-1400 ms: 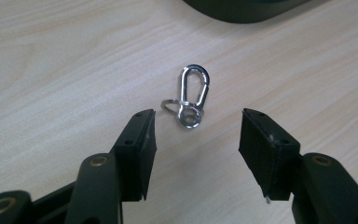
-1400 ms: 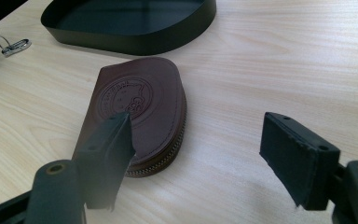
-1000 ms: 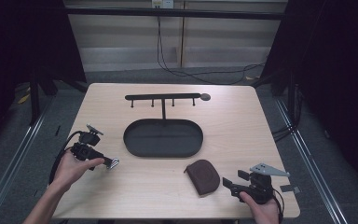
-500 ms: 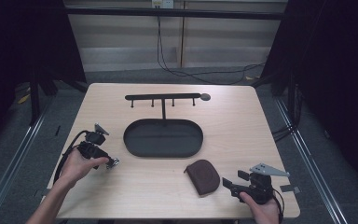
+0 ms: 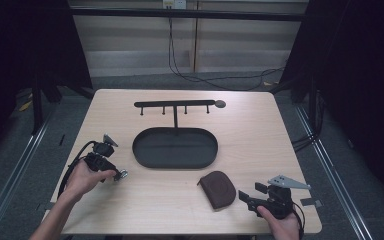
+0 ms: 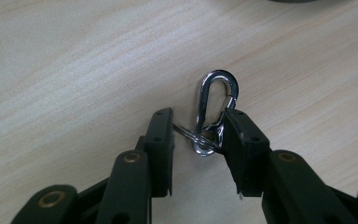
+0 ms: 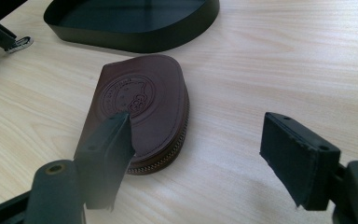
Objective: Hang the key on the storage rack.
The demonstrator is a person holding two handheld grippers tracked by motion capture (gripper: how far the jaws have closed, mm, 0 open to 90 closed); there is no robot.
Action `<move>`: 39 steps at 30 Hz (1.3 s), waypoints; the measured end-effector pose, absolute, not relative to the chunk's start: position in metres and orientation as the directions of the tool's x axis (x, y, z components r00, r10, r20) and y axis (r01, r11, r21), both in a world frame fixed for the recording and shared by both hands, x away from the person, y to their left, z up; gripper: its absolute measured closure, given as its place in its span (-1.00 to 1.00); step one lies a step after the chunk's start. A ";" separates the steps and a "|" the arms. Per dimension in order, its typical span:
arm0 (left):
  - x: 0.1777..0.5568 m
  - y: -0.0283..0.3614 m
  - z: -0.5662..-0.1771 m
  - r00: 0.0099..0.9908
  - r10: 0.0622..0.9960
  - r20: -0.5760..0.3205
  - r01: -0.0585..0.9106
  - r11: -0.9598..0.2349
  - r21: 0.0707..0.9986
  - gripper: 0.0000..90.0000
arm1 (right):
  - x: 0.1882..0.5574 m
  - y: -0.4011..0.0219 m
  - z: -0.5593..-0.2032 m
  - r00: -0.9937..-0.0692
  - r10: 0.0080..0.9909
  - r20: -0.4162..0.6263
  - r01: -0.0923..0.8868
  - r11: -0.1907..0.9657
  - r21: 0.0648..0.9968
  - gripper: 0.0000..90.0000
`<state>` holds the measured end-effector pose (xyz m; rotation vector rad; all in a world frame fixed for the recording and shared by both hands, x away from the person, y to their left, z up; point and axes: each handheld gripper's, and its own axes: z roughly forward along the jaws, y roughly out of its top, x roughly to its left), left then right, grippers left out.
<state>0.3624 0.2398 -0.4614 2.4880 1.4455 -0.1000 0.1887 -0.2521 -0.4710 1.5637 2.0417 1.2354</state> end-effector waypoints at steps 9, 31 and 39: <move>0.362 0.242 -0.452 0.530 0.821 -0.213 0.844 -0.487 0.223 0.78 | 0.189 -0.252 -0.471 -0.370 0.892 0.260 0.646 0.045 0.762 -0.44; 0.373 0.234 -0.455 0.538 0.824 -0.180 0.841 -0.509 0.185 0.95 | 0.189 -0.252 -0.471 -0.371 0.890 0.264 0.647 0.045 0.761 -0.44; 0.373 0.238 -0.449 0.543 0.817 -0.192 0.838 -0.513 0.186 0.98 | 0.189 -0.252 -0.471 -0.372 0.891 0.262 0.648 0.047 0.760 -0.44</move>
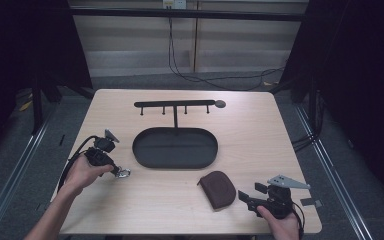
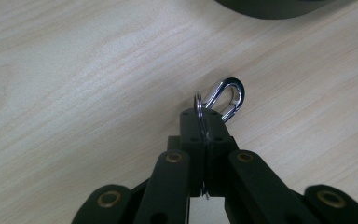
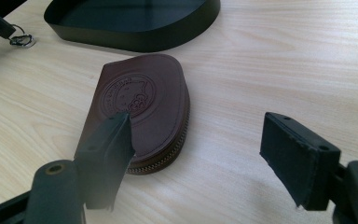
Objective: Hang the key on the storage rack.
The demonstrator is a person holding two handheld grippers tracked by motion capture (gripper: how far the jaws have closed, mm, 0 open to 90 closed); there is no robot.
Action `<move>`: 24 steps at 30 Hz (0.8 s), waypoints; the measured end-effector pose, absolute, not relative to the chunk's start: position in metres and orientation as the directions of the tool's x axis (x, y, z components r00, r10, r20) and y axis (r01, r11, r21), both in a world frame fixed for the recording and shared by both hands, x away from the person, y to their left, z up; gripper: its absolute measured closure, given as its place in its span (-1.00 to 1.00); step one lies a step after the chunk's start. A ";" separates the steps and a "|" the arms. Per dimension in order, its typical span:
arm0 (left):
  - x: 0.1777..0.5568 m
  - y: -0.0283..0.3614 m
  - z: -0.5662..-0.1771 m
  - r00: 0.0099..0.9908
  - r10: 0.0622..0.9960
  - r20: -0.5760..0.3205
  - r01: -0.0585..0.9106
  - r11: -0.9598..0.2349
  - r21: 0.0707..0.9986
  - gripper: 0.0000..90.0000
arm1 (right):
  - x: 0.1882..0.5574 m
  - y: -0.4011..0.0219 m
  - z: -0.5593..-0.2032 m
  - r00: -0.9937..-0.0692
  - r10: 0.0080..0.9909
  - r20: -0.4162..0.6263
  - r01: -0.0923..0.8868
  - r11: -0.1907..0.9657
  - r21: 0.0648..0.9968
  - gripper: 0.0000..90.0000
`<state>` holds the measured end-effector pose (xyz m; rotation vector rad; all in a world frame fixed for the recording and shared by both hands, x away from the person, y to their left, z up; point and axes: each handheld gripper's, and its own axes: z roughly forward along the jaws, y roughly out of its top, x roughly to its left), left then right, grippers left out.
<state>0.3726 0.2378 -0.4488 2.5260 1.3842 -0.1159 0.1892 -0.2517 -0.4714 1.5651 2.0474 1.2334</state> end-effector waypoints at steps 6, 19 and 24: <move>0.371 0.237 -0.432 0.577 0.797 -0.178 0.813 -0.540 0.219 0.99 | 0.189 -0.252 -0.471 -0.371 0.891 0.262 0.648 0.046 0.760 -0.44; 0.367 0.235 -0.403 0.606 0.780 -0.157 0.786 -0.557 0.268 0.99 | 0.190 -0.251 -0.472 -0.377 0.889 0.261 0.652 0.055 0.756 -0.45; 0.367 0.238 -0.393 0.617 0.775 -0.136 0.777 -0.574 0.259 0.98 | 0.189 -0.251 -0.472 -0.378 0.889 0.258 0.649 0.055 0.758 -0.45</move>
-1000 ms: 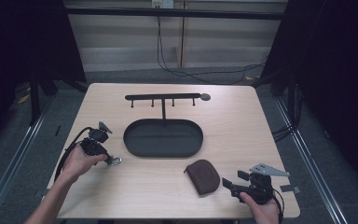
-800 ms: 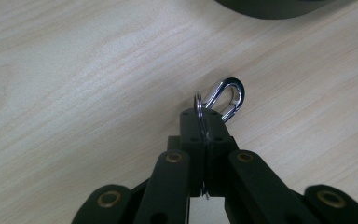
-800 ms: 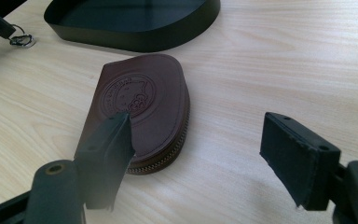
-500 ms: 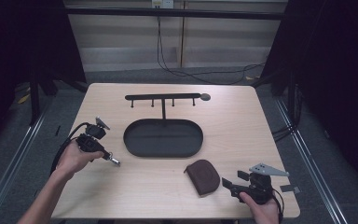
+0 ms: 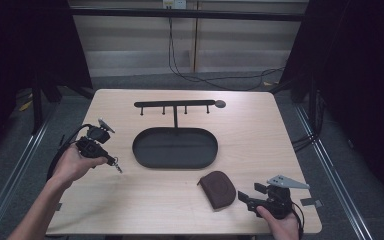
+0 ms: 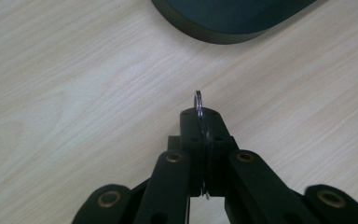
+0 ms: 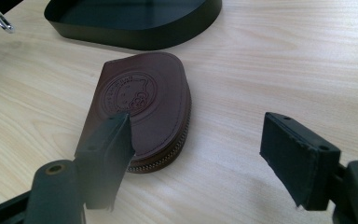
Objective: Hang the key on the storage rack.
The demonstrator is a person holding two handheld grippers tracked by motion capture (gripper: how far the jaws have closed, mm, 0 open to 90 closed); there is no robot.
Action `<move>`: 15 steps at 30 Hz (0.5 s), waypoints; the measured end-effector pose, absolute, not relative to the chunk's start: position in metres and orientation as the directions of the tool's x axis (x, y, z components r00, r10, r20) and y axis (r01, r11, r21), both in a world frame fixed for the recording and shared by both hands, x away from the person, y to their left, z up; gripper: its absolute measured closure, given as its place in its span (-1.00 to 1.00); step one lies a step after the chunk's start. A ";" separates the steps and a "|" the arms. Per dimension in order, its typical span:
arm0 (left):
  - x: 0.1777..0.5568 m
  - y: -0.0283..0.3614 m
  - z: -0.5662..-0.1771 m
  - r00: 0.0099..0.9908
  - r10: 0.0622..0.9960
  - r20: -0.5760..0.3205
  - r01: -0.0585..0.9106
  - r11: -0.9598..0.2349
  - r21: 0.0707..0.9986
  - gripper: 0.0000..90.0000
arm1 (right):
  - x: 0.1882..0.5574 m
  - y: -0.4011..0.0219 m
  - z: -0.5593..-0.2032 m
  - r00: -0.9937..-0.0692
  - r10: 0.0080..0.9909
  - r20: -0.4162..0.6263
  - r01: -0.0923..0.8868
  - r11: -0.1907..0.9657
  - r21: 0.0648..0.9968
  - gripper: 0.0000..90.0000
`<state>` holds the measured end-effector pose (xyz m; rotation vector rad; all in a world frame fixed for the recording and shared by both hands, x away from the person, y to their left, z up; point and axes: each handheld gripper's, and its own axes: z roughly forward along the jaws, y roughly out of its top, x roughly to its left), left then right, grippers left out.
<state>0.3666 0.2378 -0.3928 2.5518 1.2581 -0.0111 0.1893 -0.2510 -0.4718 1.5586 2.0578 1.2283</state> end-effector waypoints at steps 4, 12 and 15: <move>0.368 0.240 -0.388 0.613 0.779 -0.134 0.780 -0.569 0.260 0.98 | 0.189 -0.251 -0.472 -0.378 0.889 0.258 0.650 0.056 0.757 -0.45; 0.369 0.235 -0.376 0.629 0.766 -0.135 0.771 -0.594 0.228 0.99 | 0.189 -0.251 -0.472 -0.378 0.889 0.259 0.651 0.056 0.757 -0.44; 0.371 0.233 -0.370 0.618 0.776 -0.128 0.780 -0.585 0.220 0.99 | 0.189 -0.251 -0.472 -0.379 0.889 0.259 0.651 0.056 0.757 -0.44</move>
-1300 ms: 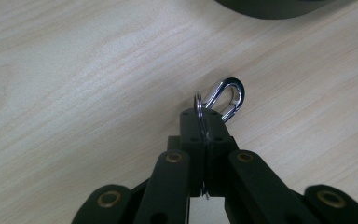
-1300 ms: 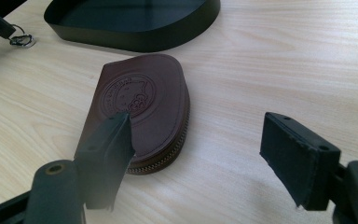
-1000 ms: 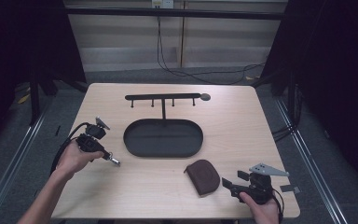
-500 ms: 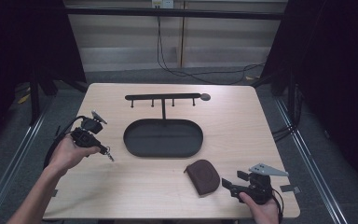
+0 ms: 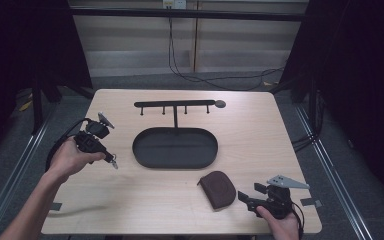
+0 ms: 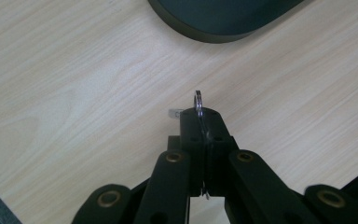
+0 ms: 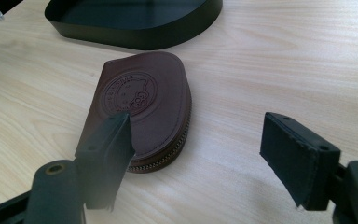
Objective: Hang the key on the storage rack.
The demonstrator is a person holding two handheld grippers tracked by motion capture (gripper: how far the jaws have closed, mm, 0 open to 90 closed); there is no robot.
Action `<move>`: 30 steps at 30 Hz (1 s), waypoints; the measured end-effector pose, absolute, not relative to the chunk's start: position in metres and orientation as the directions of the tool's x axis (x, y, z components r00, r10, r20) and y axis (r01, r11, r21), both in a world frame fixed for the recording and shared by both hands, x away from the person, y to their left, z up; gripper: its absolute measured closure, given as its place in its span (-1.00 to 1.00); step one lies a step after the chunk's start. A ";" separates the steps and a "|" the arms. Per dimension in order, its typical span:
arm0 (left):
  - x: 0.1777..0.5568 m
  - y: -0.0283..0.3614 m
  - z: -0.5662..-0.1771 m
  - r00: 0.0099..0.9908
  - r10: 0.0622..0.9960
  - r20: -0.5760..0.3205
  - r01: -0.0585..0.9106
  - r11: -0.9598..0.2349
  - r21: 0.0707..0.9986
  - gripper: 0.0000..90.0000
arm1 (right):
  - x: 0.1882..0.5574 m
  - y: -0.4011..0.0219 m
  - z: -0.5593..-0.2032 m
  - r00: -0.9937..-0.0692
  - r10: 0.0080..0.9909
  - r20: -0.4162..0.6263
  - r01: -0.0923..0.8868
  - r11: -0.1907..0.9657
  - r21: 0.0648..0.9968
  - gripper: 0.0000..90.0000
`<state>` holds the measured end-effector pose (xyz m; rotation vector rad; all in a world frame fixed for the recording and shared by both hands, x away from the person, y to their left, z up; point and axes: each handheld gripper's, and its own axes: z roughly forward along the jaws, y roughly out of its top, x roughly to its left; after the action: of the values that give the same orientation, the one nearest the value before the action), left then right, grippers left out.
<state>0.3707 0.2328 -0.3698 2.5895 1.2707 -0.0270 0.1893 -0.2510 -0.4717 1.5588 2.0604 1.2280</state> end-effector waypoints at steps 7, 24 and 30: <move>0.370 0.226 -0.355 0.657 0.741 -0.135 0.749 -0.624 0.221 0.99 | 0.189 -0.251 -0.472 -0.378 0.889 0.261 0.652 0.055 0.757 -0.45; 0.377 0.213 -0.324 0.702 0.705 -0.104 0.709 -0.678 0.193 0.99 | 0.189 -0.251 -0.472 -0.378 0.888 0.263 0.651 0.053 0.757 -0.44; 0.380 0.206 -0.317 0.709 0.696 -0.108 0.702 -0.685 0.196 0.98 | 0.189 -0.251 -0.472 -0.378 0.888 0.262 0.652 0.055 0.756 -0.45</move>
<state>0.3800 0.2059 -0.3165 2.6944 1.1184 -0.0359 0.1894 -0.2513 -0.4718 1.5619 2.0614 1.2300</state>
